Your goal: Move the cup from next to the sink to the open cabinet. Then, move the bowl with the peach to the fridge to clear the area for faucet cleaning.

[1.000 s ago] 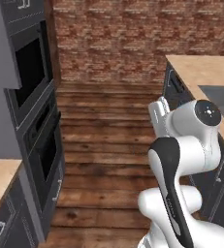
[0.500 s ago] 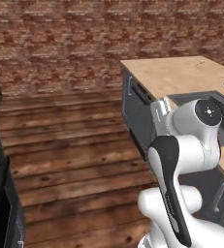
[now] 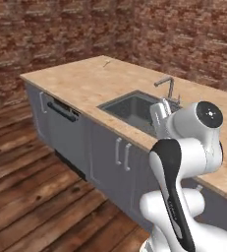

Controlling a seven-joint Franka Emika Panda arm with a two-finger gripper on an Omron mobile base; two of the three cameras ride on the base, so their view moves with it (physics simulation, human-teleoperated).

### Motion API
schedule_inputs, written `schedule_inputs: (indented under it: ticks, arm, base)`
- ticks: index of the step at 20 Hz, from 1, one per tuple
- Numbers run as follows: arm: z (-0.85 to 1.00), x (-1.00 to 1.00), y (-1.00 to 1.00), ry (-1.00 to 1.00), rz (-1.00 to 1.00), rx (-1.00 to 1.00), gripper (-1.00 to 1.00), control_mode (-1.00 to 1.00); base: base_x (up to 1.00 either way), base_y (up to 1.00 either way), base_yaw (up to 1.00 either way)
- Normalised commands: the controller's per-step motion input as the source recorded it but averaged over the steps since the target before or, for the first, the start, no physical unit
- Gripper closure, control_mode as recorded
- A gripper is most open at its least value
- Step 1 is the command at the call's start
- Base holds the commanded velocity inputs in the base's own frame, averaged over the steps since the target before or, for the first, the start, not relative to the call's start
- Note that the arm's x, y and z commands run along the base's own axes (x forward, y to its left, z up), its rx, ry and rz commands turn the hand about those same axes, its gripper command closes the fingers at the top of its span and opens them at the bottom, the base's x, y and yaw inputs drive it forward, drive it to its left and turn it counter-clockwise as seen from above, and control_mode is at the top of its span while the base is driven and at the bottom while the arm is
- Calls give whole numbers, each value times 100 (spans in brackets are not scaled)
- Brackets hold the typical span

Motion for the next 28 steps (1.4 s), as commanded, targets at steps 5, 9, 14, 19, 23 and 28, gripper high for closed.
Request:
schedule_inputs:
  ticks: [5,9,14,19,23,28]
  arm:
    - [0,0,0,0,0,0,-100,100]
    - [0,0,0,0,0,0,-100,100]
    - [0,0,0,0,0,0,-100,100]
    - [0,0,0,0,0,0,-100,100]
    - [0,0,0,0,0,0,-100,100]
    - [0,0,-11,0,0,1,-100,-100]
  base:
    - [8,6,-94]
    - [39,56,-78]
    - [39,72,-59]
    - [48,24,-17]
    - [59,-1,0]
    - [19,-12,0]
